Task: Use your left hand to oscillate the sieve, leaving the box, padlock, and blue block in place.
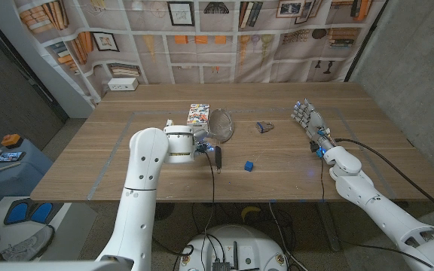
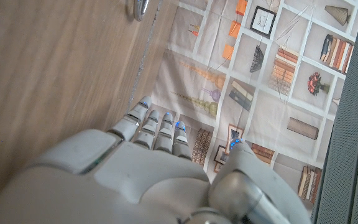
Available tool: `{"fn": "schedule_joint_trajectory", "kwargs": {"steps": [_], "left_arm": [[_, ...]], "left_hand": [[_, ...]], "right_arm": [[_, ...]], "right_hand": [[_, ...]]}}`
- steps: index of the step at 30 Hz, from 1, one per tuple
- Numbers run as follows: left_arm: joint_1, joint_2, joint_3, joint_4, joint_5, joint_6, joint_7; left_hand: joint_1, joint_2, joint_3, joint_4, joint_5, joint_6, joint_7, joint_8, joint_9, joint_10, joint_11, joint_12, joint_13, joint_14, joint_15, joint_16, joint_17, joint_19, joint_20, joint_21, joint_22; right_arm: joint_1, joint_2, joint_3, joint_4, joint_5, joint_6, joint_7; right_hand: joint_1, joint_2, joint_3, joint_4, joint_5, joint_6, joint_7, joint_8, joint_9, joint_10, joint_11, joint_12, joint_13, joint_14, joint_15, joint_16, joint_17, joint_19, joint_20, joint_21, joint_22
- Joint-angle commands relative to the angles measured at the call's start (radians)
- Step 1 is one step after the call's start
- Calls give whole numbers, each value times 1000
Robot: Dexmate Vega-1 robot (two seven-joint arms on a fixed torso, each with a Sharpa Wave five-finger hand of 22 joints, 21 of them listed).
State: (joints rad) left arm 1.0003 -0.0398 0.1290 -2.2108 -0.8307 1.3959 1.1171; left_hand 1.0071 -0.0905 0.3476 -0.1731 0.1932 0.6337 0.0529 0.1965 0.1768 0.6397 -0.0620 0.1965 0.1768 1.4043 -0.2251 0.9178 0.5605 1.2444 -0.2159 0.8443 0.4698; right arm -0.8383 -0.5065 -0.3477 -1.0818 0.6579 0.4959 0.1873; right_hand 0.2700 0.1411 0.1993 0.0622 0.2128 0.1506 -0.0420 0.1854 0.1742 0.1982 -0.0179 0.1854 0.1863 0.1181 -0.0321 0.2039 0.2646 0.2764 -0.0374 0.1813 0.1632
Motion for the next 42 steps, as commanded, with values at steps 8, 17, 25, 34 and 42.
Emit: {"fn": "schedule_joint_trajectory", "kwargs": {"steps": [8,17,25,34,42], "left_arm": [[34,-145,3,14,176,0,0],[42,-189,4,19,228,0,0],[40,-222,-2,36,262,0,0],[40,-266,-11,62,304,0,0],[23,-267,-3,88,307,0,0]], "left_hand": [[12,1,-13,5,0,31,0,7,4,29,-3,7,2,12,5,29,-8,19,2,16,-2],[12,1,-19,8,0,41,-3,5,4,38,-9,5,2,12,5,43,-15,22,2,21,-7],[20,4,-21,7,1,51,-4,4,4,48,-14,3,2,16,5,63,-17,23,1,26,-12],[38,12,-22,5,3,63,-4,1,5,63,-16,0,3,10,5,87,-28,22,1,33,-21],[49,15,-24,5,4,68,-4,-1,5,67,-16,-2,3,11,4,103,-35,20,1,38,-27]], "right_arm": [[14,9,6,38,9,15,15],[13,8,10,42,14,16,20],[12,9,13,50,19,23,27],[5,8,19,53,25,29,30],[-1,8,24,56,30,35,33]], "right_hand": [[-4,5,8,-2,-4,12,-2,6,2,10,0,6,0,8,-3,5,-1,8,-2,6,3],[-5,4,10,-3,-5,12,-3,5,2,11,-1,7,0,8,-4,5,-2,8,-2,6,3],[-7,4,13,-3,-5,13,-6,5,2,11,0,6,0,8,-4,6,-3,9,-3,6,3],[-9,3,15,-4,-6,15,-10,5,2,10,-1,6,0,8,-4,6,-4,8,-3,5,3],[-10,3,18,-6,-6,17,-13,5,2,10,0,6,0,9,-3,7,-6,9,-2,5,3]]}}
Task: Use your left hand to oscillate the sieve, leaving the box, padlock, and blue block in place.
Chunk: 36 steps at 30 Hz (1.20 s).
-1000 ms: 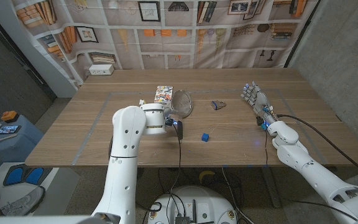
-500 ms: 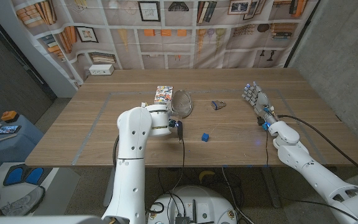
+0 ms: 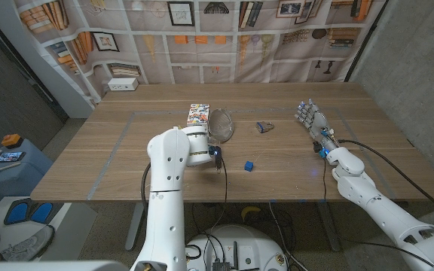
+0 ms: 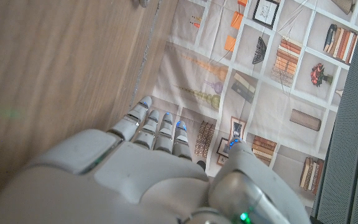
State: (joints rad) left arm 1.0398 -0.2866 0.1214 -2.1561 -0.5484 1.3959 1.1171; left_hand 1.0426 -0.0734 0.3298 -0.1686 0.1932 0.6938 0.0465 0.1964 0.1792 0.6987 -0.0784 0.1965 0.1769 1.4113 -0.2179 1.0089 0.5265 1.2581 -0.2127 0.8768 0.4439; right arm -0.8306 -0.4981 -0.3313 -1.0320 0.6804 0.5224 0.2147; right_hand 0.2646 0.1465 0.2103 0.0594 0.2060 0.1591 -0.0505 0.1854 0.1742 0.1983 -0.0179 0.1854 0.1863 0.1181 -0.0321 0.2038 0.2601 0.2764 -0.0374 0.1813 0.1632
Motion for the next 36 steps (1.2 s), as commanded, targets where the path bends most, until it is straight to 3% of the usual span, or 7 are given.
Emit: {"fn": "schedule_joint_trajectory", "kwargs": {"steps": [1,11,25,36], "left_arm": [[-19,-19,6,35,23,0,0],[-26,-31,10,53,21,0,0],[-13,-84,7,54,80,0,0],[-40,-115,-2,101,103,0,0]], "left_hand": [[14,-2,-6,0,4,8,3,-1,3,8,0,-2,3,4,-3,12,-2,7,-2,6,-1],[28,4,-10,2,5,21,-1,-3,4,25,-1,-3,3,0,-3,39,-13,4,-2,16,-11],[45,19,-14,3,7,34,0,-6,5,36,0,-7,4,3,-3,87,-15,-3,-2,32,-26],[65,40,-8,3,8,39,1,-8,6,48,2,-7,4,-7,-4,115,-14,-11,-1,51,-31]], "right_arm": [[-9,0,8,6,9,9,6],[-22,1,15,7,17,20,10],[-36,-5,25,2,26,29,16],[-34,-3,32,19,34,39,27]], "right_hand": [[-5,-3,7,-4,1,9,-4,5,2,10,0,6,0,8,-4,7,-1,9,-2,5,3],[-7,-3,11,-5,0,10,-6,5,2,10,-2,5,0,8,-4,7,-2,8,-2,5,3],[-9,-3,14,-6,0,12,-6,4,2,10,-1,6,0,8,-3,8,-3,10,-2,5,3],[-11,-4,16,-8,-1,13,-7,4,2,11,0,6,0,9,-3,9,-4,10,-2,5,3]]}}
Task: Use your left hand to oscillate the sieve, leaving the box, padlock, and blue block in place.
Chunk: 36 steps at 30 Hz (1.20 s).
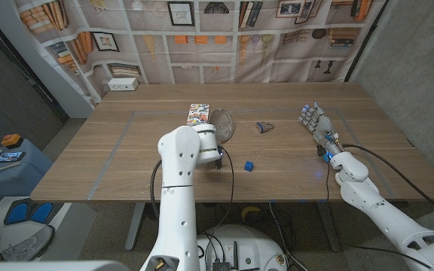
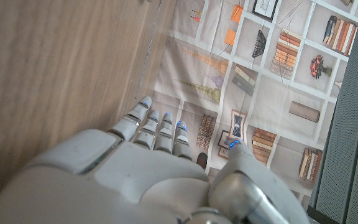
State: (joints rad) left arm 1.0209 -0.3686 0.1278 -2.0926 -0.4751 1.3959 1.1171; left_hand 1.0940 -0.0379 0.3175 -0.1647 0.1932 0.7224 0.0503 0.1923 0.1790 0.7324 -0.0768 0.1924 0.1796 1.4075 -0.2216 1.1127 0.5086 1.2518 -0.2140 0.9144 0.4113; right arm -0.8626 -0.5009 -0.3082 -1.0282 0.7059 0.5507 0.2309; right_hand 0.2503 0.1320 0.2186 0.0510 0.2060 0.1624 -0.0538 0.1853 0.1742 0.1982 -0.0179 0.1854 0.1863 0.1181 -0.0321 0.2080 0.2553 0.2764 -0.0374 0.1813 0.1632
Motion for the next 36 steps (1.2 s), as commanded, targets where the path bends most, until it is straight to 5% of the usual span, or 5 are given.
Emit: {"fn": "schedule_joint_trajectory", "kwargs": {"steps": [1,36], "left_arm": [[-23,-34,-9,41,28,0,0],[-57,-84,-33,113,67,0,0]], "left_hand": [[16,7,5,-1,8,14,-2,-2,6,17,0,-3,1,-7,0,13,1,-8,0,15,-1],[43,75,31,-2,4,97,6,9,13,111,-14,7,3,-19,0,85,28,-50,-1,95,-34]], "right_arm": [[-2,0,9,16,10,12,12],[-2,1,20,39,16,24,19]], "right_hand": [[3,11,8,1,-1,10,-4,4,2,10,0,6,0,9,-3,5,1,10,-2,5,3],[-2,10,16,-5,-2,16,-5,5,2,12,1,6,0,12,-3,8,0,13,-1,5,3]]}}
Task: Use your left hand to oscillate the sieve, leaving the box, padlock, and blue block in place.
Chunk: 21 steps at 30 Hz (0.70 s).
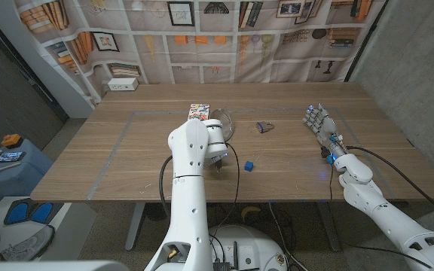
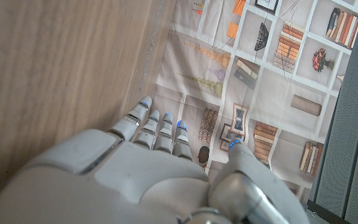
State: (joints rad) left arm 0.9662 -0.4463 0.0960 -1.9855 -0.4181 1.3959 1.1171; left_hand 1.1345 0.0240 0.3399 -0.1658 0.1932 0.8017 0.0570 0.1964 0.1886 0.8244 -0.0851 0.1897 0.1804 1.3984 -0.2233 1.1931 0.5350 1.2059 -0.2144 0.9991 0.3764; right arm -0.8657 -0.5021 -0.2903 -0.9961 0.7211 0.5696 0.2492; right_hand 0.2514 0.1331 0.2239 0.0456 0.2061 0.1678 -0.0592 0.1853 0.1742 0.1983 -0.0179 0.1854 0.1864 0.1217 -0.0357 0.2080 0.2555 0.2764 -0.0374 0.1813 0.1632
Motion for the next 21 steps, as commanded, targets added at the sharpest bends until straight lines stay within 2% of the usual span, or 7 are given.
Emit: {"fn": "schedule_joint_trajectory", "kwargs": {"steps": [1,3,4,6,21], "left_arm": [[-2,-7,-1,6,13,0,0],[0,-7,0,4,15,0,0],[1,-7,2,4,19,0,0],[4,-7,4,1,21,0,0],[26,-7,15,-17,37,0,0]], "left_hand": [[3,15,10,-1,3,20,-4,5,4,23,-3,10,2,-5,2,11,8,-6,0,12,0],[2,19,13,-1,2,28,-5,4,5,29,-5,7,2,-9,2,11,6,-11,0,22,-1],[0,24,16,-1,2,37,-9,4,5,45,-19,9,2,-9,3,18,14,-15,0,27,-5],[0,26,17,-1,2,42,-11,5,5,46,-14,8,3,-10,3,18,15,-16,0,28,-6],[-3,43,42,-6,-1,96,-21,5,10,103,-28,5,3,-16,3,37,33,-30,-1,75,-31]], "right_arm": [[1,2,3,8,2,6,2],[2,3,2,9,2,8,2],[2,3,2,9,1,8,1],[0,2,3,7,2,8,0],[-9,3,4,0,4,9,-2]], "right_hand": [[-4,8,10,1,-2,11,-1,5,2,12,0,6,0,8,1,8,0,12,-1,5,3],[-4,9,11,1,-2,11,-1,5,2,13,0,6,0,8,1,8,0,13,-1,5,3],[-4,9,11,0,-2,11,-1,5,2,12,0,6,0,9,2,9,0,13,-1,5,3],[-5,8,11,0,-2,11,-1,5,2,13,0,6,0,8,1,9,0,13,-1,6,3],[-7,8,14,-2,-2,13,-2,4,2,13,1,6,0,9,0,10,0,13,-1,5,3]]}}
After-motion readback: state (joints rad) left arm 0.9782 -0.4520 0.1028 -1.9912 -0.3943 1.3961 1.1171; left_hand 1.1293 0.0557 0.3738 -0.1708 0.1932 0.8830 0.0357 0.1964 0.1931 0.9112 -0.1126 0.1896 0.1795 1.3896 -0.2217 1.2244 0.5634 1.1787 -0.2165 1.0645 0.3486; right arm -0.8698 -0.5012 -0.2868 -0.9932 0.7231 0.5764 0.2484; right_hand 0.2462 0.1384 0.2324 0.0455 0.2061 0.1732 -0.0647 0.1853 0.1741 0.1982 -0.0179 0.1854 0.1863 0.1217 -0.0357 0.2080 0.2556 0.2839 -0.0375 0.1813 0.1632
